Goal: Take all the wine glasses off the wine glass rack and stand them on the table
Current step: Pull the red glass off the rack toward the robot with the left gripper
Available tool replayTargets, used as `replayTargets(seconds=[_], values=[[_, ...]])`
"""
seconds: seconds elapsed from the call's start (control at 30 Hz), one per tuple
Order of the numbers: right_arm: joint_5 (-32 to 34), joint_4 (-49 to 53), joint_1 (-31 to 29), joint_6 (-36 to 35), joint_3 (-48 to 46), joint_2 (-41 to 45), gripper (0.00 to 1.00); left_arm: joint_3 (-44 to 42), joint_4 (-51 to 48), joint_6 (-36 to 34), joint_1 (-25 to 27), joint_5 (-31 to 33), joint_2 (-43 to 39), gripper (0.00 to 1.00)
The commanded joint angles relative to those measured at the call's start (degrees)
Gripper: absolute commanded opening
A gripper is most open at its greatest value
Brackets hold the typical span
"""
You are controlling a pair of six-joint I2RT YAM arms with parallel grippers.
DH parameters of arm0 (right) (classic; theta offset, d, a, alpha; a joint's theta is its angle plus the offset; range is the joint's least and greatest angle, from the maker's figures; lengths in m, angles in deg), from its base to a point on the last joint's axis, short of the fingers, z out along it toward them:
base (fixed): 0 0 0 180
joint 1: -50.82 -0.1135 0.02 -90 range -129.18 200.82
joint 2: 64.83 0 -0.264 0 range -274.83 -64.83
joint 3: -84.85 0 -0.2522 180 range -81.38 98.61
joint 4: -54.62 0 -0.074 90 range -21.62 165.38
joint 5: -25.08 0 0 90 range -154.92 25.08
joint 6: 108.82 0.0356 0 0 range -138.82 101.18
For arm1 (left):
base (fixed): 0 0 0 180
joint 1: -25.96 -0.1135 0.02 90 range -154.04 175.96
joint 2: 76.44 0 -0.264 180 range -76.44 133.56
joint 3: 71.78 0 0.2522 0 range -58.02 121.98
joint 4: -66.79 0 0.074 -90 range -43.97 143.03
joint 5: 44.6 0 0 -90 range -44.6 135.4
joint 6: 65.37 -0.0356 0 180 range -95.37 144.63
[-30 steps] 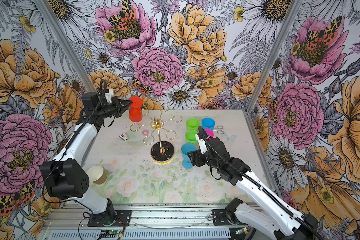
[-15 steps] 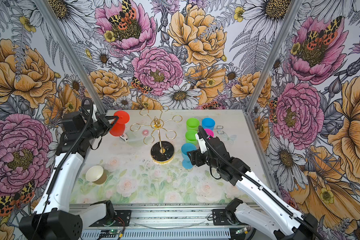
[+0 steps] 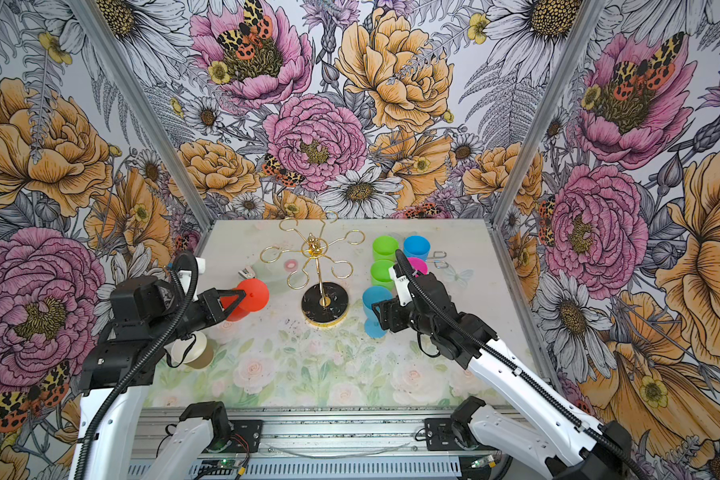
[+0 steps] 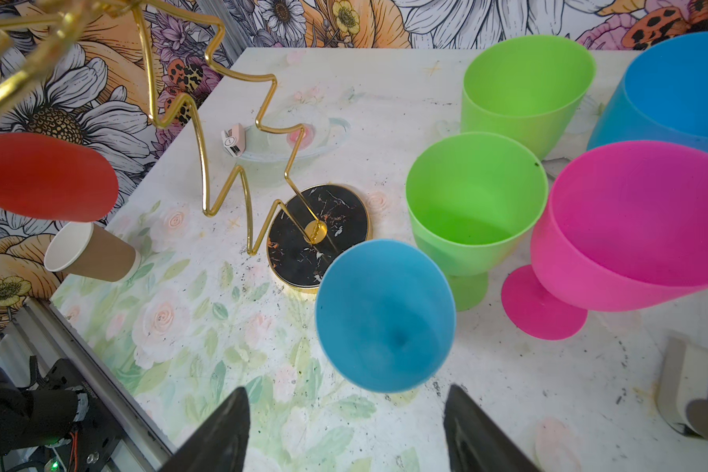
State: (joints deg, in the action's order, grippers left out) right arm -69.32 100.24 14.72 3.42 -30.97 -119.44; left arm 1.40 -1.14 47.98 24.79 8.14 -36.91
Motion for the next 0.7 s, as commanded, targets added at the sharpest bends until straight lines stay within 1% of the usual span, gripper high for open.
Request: replayTargets(seconds=[0.0, 0.07, 0.3, 0.47, 0.57, 0.67], values=[[-0.35, -1.27, -0.38, 1.38, 2.74, -0.21, 0.76, -0.88, -3.4, -1.47, 5.36, -4.53, -1.72, 0.0], [-0.41, -1.06, -0.43, 1.92, 3.09, -0.23, 0.76, -0.88, -3.42, -1.89, 10.8, -4.1, -1.81, 0.0], [0.57, 0.46, -0.23, 4.58, 4.3, -0.21, 0.76, -0.93, -2.77, -2.9, 29.72, 3.06, -0.92, 0.0], [0.28, 2.47, 0.15, 7.1, 5.68, -1.0, 0.76, -3.37, 6.34, 0.11, 43.16, 7.5, 1.85, 0.0], [-0.73, 4.01, 0.45, 8.16, 6.75, -1.82, 0.76, -1.79, 8.39, -3.3, 51.96, 13.35, 5.68, 0.0], [-1.74, 6.11, 0.89, 8.4, 8.09, -2.59, 0.76, 1.37, 8.47, -8.8, 58.14, 16.7, 10.26, 0.0]])
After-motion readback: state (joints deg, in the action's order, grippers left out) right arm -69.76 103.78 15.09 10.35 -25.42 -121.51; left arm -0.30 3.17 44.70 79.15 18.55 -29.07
